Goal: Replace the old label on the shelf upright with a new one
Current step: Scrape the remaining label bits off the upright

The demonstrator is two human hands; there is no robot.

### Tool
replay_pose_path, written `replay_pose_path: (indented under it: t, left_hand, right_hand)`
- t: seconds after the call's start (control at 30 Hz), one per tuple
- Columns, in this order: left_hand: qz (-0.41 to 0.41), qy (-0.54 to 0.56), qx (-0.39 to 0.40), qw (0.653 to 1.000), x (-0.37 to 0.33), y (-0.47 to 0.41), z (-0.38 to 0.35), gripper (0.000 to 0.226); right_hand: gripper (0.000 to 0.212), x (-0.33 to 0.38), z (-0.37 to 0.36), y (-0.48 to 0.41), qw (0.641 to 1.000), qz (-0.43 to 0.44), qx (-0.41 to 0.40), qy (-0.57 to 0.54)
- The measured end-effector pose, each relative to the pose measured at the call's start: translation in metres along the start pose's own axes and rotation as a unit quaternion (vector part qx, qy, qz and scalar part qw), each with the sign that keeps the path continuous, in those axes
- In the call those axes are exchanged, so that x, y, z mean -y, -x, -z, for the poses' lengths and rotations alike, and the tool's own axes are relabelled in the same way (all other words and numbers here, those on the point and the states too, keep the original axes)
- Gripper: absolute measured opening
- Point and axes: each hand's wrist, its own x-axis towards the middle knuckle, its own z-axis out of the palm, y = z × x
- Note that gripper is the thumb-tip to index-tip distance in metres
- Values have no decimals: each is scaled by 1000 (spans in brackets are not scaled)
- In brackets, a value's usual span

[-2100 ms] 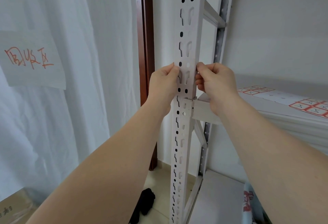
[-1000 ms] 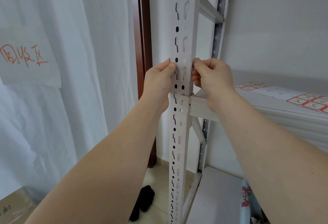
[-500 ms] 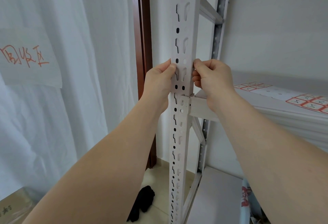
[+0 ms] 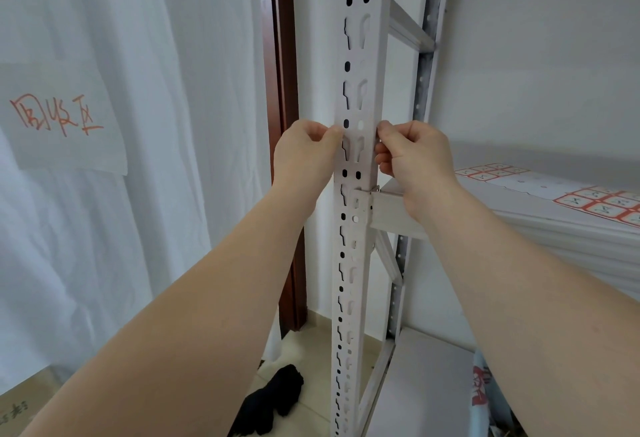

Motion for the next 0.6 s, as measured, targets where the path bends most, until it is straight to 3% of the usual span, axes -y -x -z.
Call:
replay_pose_path:
  t: [0.1,0.6]
  left_hand:
    - [4,-11,1,1000,-4,0,3,28]
    - [49,-77,37,995,-21,-6,4,25]
  right_hand:
    - [20,1,0,1,1000,-4,-1,0]
    - [19,0,-1,0,1000,-1,-6,11]
